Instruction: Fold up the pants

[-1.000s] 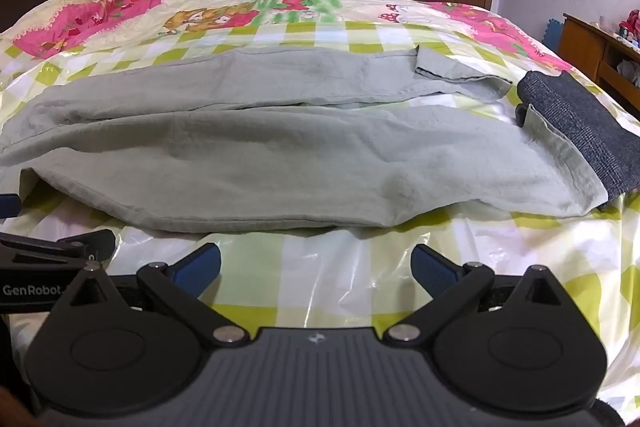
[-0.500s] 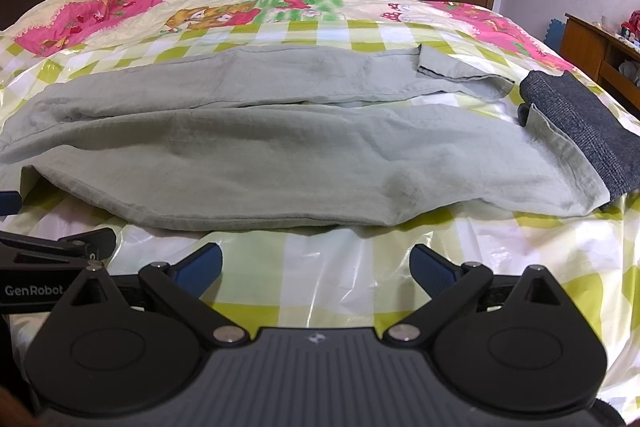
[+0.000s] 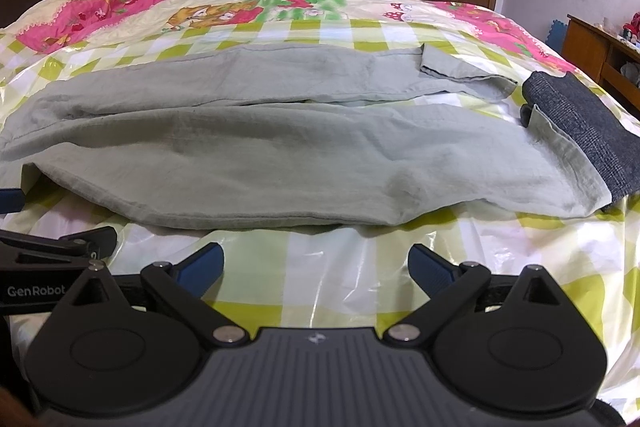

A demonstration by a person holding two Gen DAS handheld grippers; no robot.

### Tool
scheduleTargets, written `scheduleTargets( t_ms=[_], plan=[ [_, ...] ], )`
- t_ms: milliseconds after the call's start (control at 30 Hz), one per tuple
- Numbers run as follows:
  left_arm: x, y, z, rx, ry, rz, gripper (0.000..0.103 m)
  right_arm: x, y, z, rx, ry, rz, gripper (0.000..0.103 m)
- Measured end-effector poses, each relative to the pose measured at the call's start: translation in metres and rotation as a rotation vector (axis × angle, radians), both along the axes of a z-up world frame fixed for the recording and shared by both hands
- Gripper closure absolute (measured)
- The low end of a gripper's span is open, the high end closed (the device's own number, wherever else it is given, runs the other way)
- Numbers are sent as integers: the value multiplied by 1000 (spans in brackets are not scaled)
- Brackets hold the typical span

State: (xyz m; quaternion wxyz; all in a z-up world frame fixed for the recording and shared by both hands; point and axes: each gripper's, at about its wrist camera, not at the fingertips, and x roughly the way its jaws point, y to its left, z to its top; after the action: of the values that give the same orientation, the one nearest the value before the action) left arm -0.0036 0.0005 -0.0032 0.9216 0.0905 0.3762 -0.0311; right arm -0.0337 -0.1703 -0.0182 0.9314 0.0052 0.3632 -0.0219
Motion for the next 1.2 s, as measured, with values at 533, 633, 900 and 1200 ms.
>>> scheduleTargets(
  t_ms=[533,633,900,1200],
  plan=[
    [0,-2,0,4,1,0,0,0,-2,0,-1,1,2,6],
    [0,-2,0,5,0,1,0,1,2,-1,-2,0,3,7],
    [1,-1,0,12,3,-2,0,1,7,-5,-3,4,6,8],
    [2,1,1,8,3,0,0,2,5,-3,-6,4,13,9]
  ],
)
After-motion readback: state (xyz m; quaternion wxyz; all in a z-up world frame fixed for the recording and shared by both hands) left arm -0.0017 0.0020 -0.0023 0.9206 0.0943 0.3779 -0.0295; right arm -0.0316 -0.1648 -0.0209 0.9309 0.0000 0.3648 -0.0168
